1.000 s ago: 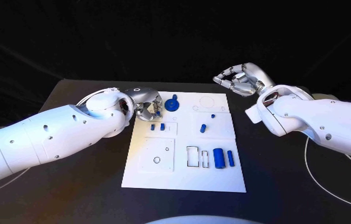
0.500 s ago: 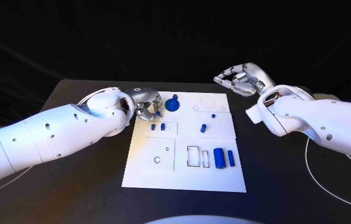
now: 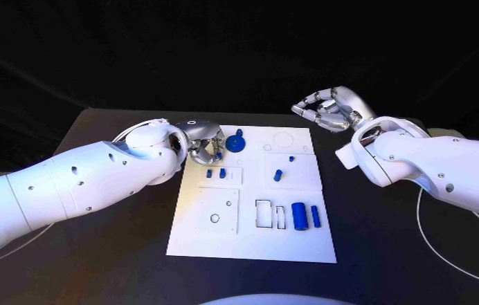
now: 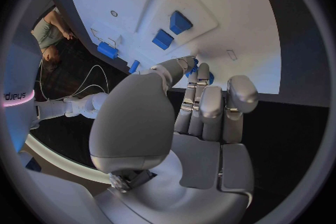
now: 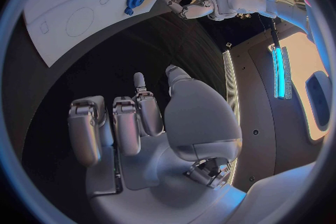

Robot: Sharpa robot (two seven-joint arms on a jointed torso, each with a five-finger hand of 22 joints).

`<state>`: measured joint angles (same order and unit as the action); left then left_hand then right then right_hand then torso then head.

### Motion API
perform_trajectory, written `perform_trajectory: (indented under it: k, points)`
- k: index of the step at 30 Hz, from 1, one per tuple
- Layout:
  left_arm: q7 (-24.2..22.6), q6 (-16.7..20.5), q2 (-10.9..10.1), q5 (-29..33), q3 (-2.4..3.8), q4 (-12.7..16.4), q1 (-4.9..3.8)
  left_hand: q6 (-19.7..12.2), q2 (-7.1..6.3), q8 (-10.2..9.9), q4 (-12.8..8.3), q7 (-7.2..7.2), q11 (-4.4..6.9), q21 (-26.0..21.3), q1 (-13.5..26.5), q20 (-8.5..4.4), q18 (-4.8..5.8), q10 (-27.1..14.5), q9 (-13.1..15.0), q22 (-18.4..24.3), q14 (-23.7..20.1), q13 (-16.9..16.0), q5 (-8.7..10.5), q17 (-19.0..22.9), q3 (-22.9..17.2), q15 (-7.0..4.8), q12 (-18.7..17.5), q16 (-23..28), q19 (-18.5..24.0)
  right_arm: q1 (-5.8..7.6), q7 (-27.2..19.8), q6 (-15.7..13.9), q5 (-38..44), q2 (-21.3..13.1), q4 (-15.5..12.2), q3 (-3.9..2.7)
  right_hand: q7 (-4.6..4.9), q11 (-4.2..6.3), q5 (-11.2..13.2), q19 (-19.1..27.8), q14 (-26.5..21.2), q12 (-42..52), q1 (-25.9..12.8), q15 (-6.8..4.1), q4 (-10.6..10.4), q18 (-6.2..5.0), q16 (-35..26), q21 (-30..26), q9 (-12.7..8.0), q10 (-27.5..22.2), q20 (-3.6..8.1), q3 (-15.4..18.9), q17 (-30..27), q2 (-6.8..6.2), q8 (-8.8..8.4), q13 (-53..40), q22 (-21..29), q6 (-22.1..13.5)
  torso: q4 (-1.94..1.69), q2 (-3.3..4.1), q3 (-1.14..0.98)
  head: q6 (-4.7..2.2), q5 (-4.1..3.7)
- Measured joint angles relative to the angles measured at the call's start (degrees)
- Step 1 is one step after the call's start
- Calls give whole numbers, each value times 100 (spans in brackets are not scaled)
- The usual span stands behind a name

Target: Assemble the parts on the task board

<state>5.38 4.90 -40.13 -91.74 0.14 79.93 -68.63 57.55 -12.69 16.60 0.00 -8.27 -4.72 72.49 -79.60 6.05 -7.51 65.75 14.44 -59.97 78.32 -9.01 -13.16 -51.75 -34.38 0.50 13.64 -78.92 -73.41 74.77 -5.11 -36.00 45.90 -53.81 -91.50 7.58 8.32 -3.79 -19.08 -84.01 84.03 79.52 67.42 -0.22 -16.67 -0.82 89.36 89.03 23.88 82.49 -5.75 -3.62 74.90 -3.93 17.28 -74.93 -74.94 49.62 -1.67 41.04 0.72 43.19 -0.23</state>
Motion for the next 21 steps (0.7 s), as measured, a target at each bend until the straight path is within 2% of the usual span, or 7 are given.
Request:
perform_trajectory:
  k: [21]
  points:
    - [-4, -170, 56, 14, -2, -48, 0, 0, 0, 0, 0, 0, 21, 0, 0, 0, 0, 21, 2, 1, 0, 0, 0, 30, 0, 1, 0, 0, 0, 0, -1, 0, 0, 1, -2, 2, 0, 0, 0, 0, 0, 0, 0, 0, 0, 0, 0, 0, 0, 0, 0, 0, 4, 0, 0, 1, 1, 0, -2, 1, 4, 33, -23]
